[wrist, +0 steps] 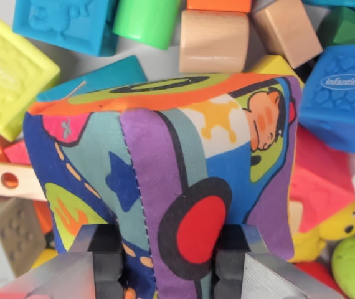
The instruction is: Pick an object from the bin
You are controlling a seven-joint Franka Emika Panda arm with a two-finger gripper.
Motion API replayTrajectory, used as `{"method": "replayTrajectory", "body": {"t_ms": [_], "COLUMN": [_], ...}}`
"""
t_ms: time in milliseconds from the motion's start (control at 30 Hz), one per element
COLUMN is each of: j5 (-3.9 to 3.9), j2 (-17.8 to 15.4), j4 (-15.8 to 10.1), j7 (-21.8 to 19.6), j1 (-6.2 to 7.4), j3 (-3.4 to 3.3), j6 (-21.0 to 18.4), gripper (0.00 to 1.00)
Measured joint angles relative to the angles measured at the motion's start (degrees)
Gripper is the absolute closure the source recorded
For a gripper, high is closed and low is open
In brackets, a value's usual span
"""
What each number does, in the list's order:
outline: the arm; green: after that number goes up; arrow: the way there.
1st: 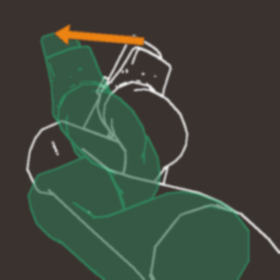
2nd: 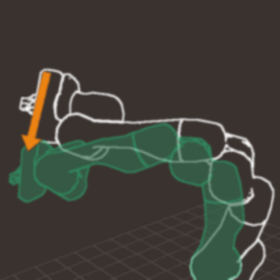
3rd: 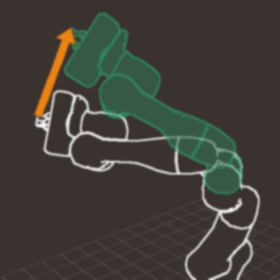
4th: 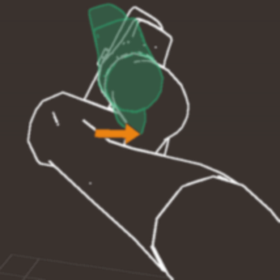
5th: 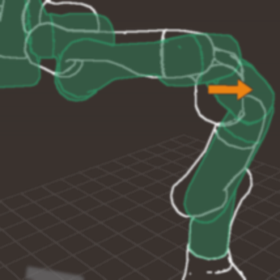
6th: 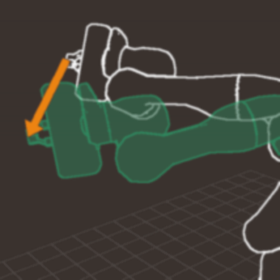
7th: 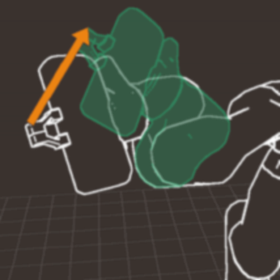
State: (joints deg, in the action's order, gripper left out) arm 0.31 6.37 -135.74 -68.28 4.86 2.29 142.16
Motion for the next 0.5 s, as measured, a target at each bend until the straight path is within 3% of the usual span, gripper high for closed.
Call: {"method": "replayTrajectory", "body": {"t_ms": [500], "j5": [-0.34], "j2": [-6.7], "j4": [2.6], "j7": [0.2], "j1": [0.00], "j3": [0.00], "j6": [-9.2], "gripper": [1.00]}}
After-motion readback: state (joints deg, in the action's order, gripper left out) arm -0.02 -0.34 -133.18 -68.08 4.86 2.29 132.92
